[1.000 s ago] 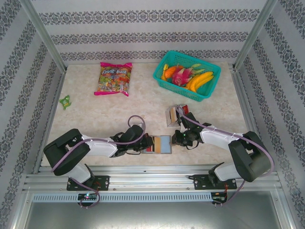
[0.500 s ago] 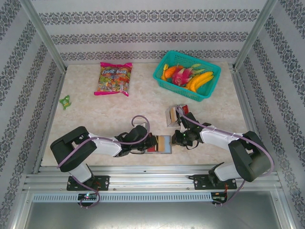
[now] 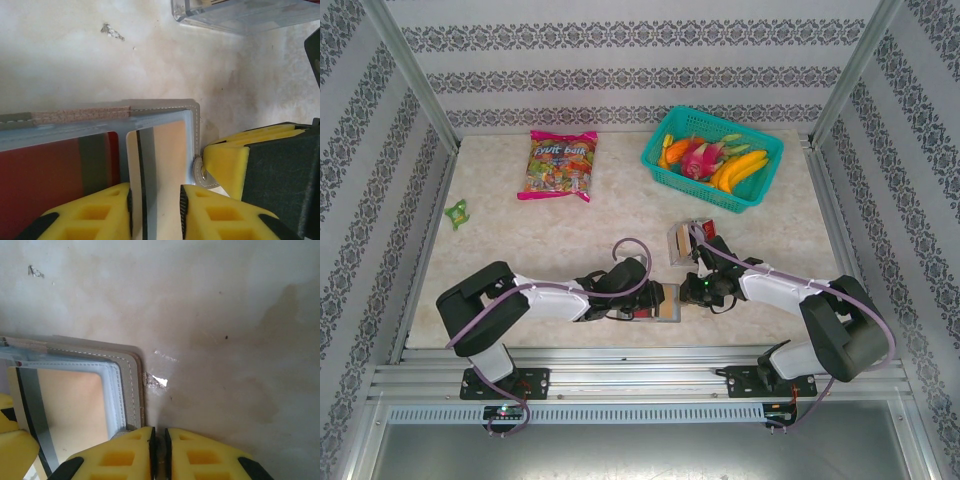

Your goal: Put the credit cards into the card holder

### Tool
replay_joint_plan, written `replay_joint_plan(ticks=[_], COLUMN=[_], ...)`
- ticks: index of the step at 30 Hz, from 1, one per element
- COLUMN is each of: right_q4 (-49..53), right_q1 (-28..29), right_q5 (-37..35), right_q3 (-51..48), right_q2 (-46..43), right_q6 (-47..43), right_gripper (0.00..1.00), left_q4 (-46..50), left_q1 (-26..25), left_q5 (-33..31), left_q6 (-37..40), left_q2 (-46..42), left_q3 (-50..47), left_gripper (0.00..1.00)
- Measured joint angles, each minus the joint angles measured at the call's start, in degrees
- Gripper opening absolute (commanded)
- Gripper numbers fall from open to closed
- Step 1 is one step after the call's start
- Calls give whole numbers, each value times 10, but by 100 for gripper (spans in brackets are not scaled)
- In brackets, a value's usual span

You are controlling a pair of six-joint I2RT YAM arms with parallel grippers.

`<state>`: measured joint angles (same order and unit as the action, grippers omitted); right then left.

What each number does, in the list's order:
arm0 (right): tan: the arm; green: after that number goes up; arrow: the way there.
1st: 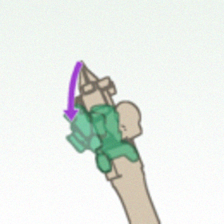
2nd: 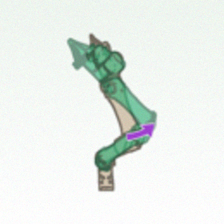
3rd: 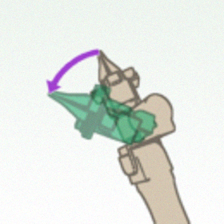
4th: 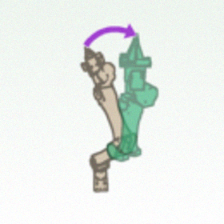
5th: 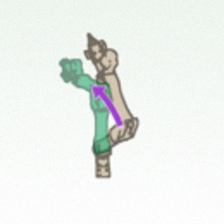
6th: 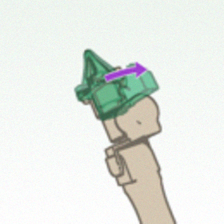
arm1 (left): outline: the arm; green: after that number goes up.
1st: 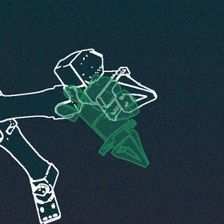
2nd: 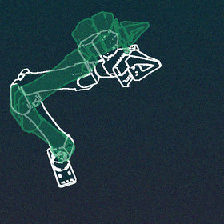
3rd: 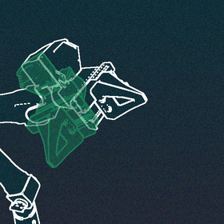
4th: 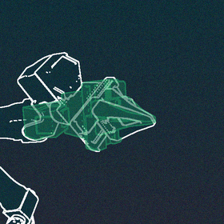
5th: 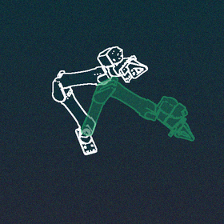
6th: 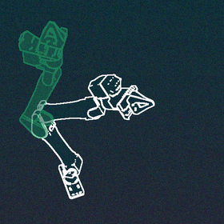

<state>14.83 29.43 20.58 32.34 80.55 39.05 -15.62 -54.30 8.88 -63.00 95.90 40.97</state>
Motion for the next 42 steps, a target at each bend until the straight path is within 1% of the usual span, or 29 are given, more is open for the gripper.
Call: replay_joint_plan(ticks=[6,9,13,16,19,22,24,27,32,34,35,40,42], right_q4=[0,0,0,0,1,3,8,32,80,95,102,132,142], right_q1=[1,1,1,1,1,4,10,17,35,51,60,103,117], right_q5=[-1,-1,-1,-1,-2,-7,-14,-36,-82,-103,-114,-160,-175], right_q3=[0,0,0,0,0,0,3,11,40,51,56,79,90], right_q2=[-1,-1,-1,-1,-2,-4,-9,-24,-47,-48,-48,-26,-8], right_q6=[0,0,1,2,2,2,2,-4,-14,-12,-12,-1,2], right_gripper=[19,19,18,18,19,24,32,40,52,67,68,65,58], left_q4=[42,51,55,74,88,89,92,118,191,216,223,252,256], left_q1=[-5,-5,-5,-5,-5,-5,-8,-12,-11,-5,0,28,33], left_q5=[-1,6,22,30,31,32,26,5,-62,-81,-83,-75,-68], left_q6=[16,23,30,35,39,39,42,46,52,53,54,54,53], left_q2=[-16,-13,13,26,29,24,9,-37,-144,-175,-182,-180,-170], left_q3=[1,9,33,53,62,62,56,42,26,18,14,-16,-20], left_gripper=[28,27,30,30,35,42,47,56,63,65,66,67,67])
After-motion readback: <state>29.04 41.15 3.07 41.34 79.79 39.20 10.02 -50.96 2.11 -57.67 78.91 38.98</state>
